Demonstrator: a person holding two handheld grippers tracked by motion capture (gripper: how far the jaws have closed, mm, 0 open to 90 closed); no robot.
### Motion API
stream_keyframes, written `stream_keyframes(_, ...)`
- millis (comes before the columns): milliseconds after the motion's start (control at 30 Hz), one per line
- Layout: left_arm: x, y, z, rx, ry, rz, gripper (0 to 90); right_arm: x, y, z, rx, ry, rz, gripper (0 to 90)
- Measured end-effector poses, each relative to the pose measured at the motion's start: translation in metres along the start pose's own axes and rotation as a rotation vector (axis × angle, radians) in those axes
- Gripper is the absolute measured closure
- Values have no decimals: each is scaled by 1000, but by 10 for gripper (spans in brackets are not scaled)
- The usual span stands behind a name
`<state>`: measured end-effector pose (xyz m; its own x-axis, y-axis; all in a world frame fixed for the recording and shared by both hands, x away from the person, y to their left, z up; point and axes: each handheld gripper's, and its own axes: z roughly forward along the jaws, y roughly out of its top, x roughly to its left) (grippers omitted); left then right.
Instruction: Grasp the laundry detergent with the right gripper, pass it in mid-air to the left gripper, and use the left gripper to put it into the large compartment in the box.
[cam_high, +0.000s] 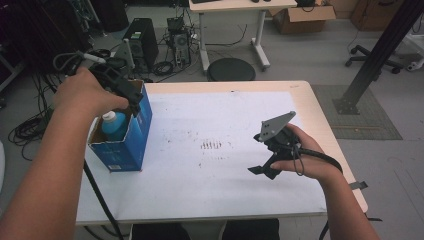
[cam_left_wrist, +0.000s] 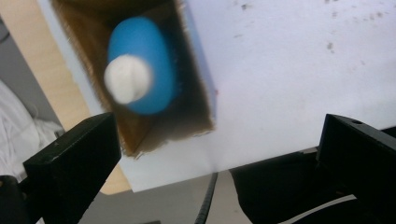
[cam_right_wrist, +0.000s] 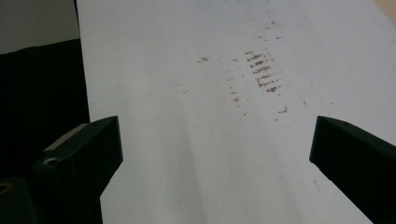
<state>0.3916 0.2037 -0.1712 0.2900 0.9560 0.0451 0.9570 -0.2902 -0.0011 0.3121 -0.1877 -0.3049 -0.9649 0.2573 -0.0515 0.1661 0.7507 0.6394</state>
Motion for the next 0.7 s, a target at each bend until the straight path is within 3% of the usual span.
stream_keyframes(333,-49,8,-19,-30,-20,269,2,-6,14,-22,22,-35,-19,27)
stream_keyframes(500,-70,8,-18,-40,-64,452,2,-11,23,-35,56,-49,-27,27)
stream_keyframes(633,-88,5,-16,-45,-87,646,2,-14,31,-44,86,-65,-35,27)
stream_keyframes(700,-95,2,-14,-37,-79,701,2,-15,37,-49,113,-68,-47,27)
